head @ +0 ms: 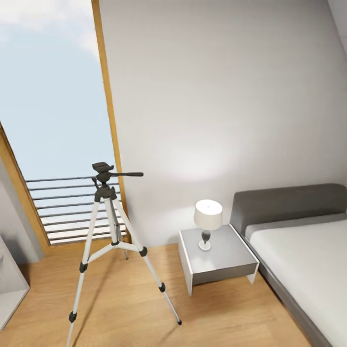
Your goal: Attach the digital camera to the camera tripod in the bedroom.
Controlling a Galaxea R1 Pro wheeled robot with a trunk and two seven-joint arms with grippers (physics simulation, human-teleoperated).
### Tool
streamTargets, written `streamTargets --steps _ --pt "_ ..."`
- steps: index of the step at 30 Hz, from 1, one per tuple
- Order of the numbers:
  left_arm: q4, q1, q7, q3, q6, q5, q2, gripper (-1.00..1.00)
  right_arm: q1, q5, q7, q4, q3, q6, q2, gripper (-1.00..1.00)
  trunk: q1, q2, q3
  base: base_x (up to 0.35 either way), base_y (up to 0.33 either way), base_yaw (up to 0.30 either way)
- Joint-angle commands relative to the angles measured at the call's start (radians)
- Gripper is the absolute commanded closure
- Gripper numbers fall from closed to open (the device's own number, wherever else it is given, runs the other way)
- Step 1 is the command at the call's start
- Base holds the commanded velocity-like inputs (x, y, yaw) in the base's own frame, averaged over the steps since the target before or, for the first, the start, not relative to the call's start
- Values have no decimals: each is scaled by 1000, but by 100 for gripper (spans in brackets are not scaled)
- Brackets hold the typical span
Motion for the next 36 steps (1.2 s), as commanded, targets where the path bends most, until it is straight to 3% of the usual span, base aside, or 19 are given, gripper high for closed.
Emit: streamTargets --steps 1,36 --pt "1 -1 2 -9 -2 7 0 100 -1 11 -5 3 0 -5 0 -100 0 -1 -1 0 0 266" --pt "1 -1 5 -8 0 10 -4 100 -1 10 -5 3 0 -6 3 -100 0 -1 -1 0 0 266"
